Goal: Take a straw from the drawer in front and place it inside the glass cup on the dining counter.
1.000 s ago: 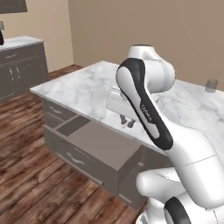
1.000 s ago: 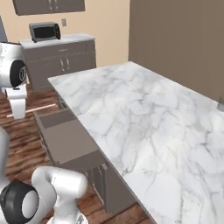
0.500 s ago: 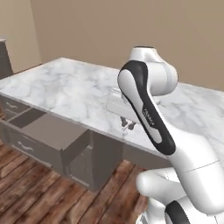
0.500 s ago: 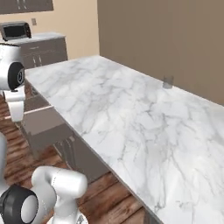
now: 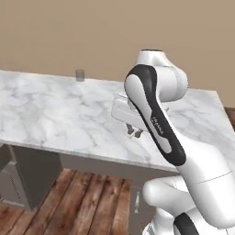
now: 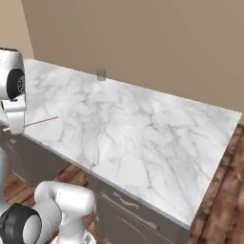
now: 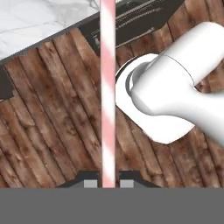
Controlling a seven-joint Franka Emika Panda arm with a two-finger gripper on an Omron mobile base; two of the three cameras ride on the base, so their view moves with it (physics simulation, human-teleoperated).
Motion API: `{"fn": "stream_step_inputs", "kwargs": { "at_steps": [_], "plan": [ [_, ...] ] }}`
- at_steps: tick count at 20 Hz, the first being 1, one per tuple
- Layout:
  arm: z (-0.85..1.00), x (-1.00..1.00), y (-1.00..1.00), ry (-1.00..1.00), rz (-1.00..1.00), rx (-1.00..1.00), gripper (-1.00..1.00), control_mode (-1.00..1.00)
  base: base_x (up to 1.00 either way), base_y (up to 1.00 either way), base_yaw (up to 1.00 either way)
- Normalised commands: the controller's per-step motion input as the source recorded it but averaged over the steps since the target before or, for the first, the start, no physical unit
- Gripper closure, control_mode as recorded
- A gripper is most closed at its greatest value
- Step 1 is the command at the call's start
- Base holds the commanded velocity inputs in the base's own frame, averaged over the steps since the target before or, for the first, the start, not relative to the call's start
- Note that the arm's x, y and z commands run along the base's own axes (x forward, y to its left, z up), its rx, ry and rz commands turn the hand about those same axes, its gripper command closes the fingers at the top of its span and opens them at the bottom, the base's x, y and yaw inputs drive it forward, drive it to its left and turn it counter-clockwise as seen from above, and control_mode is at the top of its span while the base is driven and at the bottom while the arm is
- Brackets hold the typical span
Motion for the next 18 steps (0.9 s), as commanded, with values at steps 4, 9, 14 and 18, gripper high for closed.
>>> {"fn": "stream_step_inputs", "kwargs": {
  "at_steps": [4, 9, 14, 18],
  "plan": [
    [0.00, 0.00, 0.00, 0.00, 0.00, 0.00, 1.00, 1.00, -0.44, -0.87, -0.53],
    [0.00, 0.00, 0.00, 0.00, 0.00, 0.00, 1.00, 1.00, -0.24, -0.98, -0.42],
    [0.00, 0.00, 0.00, 0.00, 0.00, 0.00, 1.00, 1.00, -0.02, -1.00, -0.27],
    [0.00, 0.00, 0.00, 0.00, 0.00, 0.00, 1.00, 1.00, 0.00, -1.00, -0.15]
  ]
}}
